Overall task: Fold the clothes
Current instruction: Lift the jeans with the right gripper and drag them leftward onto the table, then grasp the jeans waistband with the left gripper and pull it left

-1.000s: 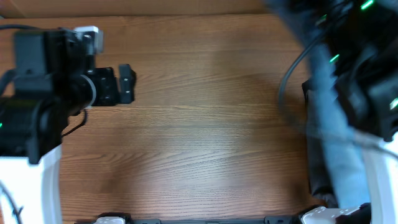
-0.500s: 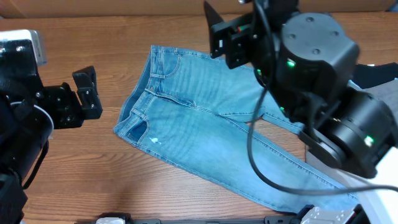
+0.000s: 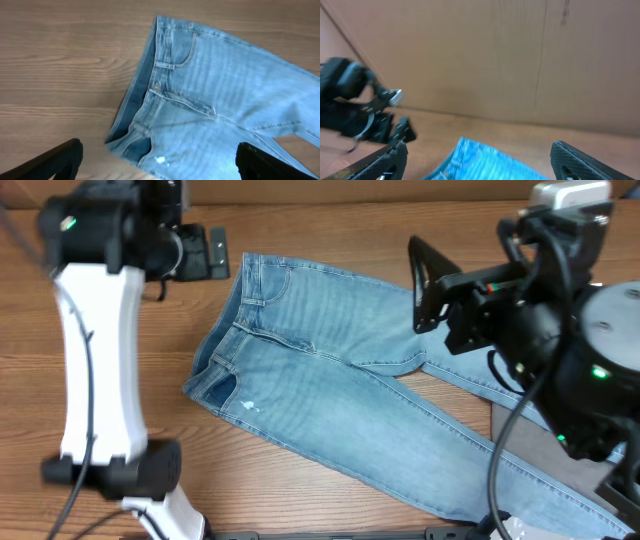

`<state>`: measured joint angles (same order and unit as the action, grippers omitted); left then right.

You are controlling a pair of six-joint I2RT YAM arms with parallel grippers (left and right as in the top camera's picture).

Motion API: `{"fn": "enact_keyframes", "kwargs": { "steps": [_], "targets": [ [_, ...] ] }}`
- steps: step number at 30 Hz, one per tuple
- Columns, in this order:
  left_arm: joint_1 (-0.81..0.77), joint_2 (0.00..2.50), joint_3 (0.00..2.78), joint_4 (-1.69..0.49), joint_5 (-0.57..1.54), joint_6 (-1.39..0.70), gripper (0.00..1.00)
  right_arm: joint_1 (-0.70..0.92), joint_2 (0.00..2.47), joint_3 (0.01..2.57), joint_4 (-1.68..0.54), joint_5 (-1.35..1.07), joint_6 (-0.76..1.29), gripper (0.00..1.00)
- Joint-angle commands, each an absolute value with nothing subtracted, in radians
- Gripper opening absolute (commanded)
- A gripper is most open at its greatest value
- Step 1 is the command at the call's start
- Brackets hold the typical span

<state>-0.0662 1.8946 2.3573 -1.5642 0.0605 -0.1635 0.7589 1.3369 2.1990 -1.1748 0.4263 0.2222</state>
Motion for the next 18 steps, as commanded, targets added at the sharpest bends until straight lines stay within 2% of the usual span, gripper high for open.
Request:
{"fn": "enact_keyframes", "kwargs": {
  "steps": [1,10,14,18],
  "targets": [
    [-0.073,2.013,2.358,-1.523,0.079,-0.207,1.00,0.757,1.348,2.206,-1.208,0.437,0.320,0.95],
    [-0.072,2.357,2.358,-1.341,0.079,-0.206,0.99,0.757,1.424,2.206,-1.341,0.437,0.350,0.93],
    [-0.072,2.460,2.358,-1.235,0.079,-0.174,1.00,0.719,1.487,2.206,-1.438,0.421,0.490,0.89],
    [-0.073,2.520,2.358,-1.164,0.079,-0.157,1.00,0.693,1.530,2.206,-1.484,0.391,0.532,0.89]
  ]
}}
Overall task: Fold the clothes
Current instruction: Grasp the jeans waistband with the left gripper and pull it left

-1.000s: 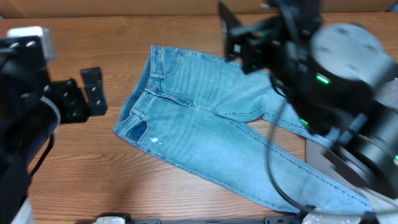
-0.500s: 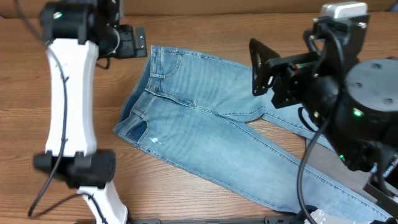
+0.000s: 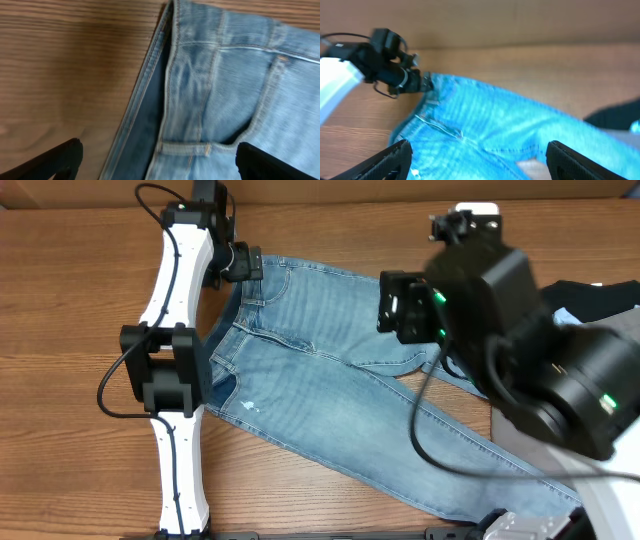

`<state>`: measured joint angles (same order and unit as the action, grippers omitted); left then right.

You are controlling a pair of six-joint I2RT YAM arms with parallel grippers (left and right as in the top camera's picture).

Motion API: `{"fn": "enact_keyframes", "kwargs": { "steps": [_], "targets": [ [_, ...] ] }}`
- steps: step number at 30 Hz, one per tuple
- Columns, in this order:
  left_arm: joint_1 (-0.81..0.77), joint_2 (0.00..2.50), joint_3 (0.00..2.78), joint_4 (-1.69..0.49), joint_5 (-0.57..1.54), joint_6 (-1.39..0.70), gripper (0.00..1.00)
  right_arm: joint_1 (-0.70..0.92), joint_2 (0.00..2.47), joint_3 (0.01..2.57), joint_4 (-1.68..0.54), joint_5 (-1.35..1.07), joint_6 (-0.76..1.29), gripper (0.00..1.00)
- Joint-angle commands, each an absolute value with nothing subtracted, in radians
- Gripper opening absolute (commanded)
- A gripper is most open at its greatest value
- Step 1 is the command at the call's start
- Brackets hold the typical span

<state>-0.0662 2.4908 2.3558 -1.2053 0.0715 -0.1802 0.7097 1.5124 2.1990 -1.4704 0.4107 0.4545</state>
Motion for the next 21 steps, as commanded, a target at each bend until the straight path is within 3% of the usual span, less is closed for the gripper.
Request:
{"fn": "enact_keyframes", "kwargs": {
  "steps": [1,3,7,13,14,19,21],
  "targets": [
    [-0.072,2.534,2.358,-1.151,0.080,-0.157,0.99,0.693,1.535,2.206,-1.487,0.391,0.532,0.90],
    [-0.072,2.551,2.358,-1.140,0.080,-0.158,0.89,0.693,1.539,2.206,-1.489,0.390,0.532,0.90],
    [-0.073,2.621,2.358,-1.128,0.089,-0.162,0.55,0.693,1.539,2.206,-1.499,0.380,0.533,0.90],
    [-0.073,2.686,2.358,-1.124,0.149,-0.161,0.22,0.693,1.539,2.206,-1.529,0.376,0.552,0.90],
    [-0.070,2.686,2.358,-1.124,0.125,-0.163,0.07,0.693,1.539,2.206,-1.537,0.376,0.552,0.89],
    [-0.007,2.685,2.375,-1.251,-0.277,-0.340,0.04,0.693,1.538,2.206,-1.571,0.367,0.555,0.88],
    [0.047,2.680,2.382,-1.296,-0.347,-0.355,0.04,0.693,1.538,2.206,-1.584,0.365,0.568,0.87]
  ]
}}
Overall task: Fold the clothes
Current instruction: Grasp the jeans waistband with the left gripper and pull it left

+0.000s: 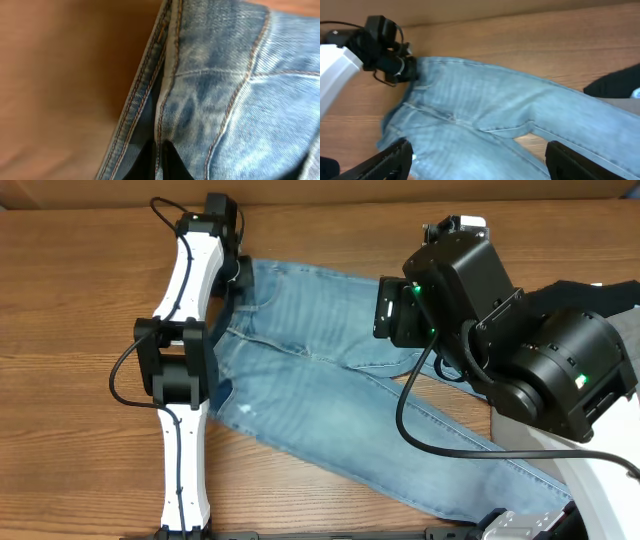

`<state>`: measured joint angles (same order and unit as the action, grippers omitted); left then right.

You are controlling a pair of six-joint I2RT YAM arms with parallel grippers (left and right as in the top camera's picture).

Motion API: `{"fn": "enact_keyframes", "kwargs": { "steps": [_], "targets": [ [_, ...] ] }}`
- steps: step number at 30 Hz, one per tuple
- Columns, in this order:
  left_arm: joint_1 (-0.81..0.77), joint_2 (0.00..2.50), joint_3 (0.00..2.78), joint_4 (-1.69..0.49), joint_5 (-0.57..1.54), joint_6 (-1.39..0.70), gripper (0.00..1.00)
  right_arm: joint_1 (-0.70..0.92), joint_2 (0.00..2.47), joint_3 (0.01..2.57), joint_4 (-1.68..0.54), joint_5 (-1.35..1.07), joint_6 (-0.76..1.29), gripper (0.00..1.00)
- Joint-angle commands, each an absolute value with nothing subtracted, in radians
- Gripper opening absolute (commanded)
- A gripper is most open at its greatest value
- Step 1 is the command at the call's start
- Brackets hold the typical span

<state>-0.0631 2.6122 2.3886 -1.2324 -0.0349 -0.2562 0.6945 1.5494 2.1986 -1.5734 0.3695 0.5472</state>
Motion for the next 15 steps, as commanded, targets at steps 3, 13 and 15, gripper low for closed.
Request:
{"fn": "enact_keyframes", "kwargs": {
  "steps": [3,13,15],
  "targets": [
    [0.187,2.653,2.398,-1.371,-0.369,-0.410,0.04,0.693,1.538,2.206,-1.597,0.361,0.579,0.86],
    [0.634,2.432,2.478,-1.433,-0.047,-0.322,0.05,0.693,1.539,2.206,-1.596,0.355,0.621,0.87],
    [0.670,2.365,2.478,-1.424,0.011,-0.264,0.15,0.692,1.539,2.206,-1.587,0.358,0.650,0.90]
  ]
}}
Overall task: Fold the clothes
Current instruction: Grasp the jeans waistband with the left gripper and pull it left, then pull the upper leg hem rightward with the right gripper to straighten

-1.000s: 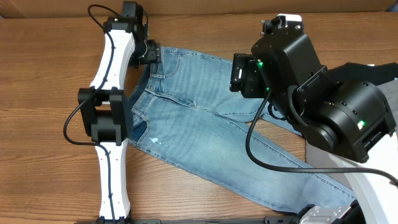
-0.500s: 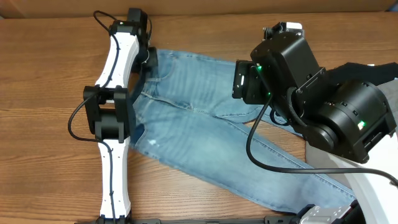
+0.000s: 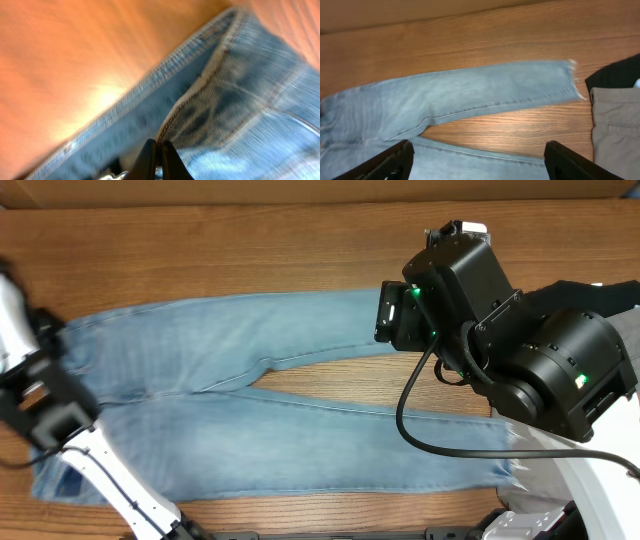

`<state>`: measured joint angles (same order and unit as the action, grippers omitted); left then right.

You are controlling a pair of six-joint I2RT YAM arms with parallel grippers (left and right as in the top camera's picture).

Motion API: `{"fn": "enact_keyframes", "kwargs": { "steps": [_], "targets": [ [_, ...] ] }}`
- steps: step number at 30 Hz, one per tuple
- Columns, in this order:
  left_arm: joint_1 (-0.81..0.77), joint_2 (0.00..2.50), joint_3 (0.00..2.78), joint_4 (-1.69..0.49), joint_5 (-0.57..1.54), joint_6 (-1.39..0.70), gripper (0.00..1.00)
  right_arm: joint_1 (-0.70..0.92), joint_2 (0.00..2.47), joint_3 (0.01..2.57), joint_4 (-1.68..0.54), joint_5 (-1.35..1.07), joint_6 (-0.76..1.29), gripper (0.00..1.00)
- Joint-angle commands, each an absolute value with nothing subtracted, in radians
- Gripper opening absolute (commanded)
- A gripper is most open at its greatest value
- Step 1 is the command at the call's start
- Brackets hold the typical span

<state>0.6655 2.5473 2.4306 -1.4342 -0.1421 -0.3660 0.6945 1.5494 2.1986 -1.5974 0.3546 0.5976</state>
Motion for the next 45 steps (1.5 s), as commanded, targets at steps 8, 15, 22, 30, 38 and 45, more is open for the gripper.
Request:
{"fn": "enact_keyframes", "kwargs": {
  "steps": [8,15,22,30,38,45],
  "targets": [
    [0.653,2.117,2.478,-1.431,0.184,-0.194,0.55,0.684,1.548,2.206,-1.510,0.310,0.649,1.00],
    [0.501,1.862,2.478,-1.468,0.215,-0.126,0.65,0.344,1.681,2.180,-1.590,0.245,0.668,0.93],
    [0.348,1.736,2.478,-1.562,0.203,-0.126,0.82,0.042,1.971,2.171,-1.488,-0.084,0.463,0.90],
    [0.313,1.739,2.478,-1.689,0.200,-0.082,0.79,-0.092,2.277,2.170,-1.353,-0.133,0.313,0.80],
    [0.313,1.739,2.478,-1.689,0.200,-0.081,0.83,-0.092,2.446,2.170,-1.333,-0.171,0.265,0.68],
    [0.313,1.739,2.478,-1.689,0.203,-0.081,0.84,-0.087,2.498,2.146,-1.391,-0.260,0.202,0.49]
  ]
}}
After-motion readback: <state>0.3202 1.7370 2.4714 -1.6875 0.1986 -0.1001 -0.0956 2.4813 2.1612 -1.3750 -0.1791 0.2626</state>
